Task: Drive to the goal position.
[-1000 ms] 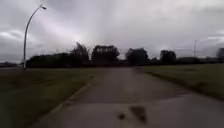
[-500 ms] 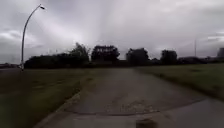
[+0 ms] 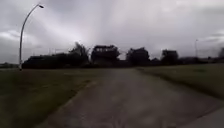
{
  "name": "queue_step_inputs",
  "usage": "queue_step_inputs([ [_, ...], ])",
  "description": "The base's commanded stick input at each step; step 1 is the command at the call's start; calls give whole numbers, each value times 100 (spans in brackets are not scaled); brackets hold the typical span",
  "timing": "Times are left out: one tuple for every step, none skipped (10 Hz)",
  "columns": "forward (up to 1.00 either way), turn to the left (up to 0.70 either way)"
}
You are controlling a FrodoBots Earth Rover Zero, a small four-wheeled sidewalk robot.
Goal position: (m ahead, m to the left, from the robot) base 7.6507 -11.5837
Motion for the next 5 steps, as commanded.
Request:
queue_step_inputs([
  [70,-35],
  [70,0],
  [70,0],
  [70,0],
  [70,0],
])
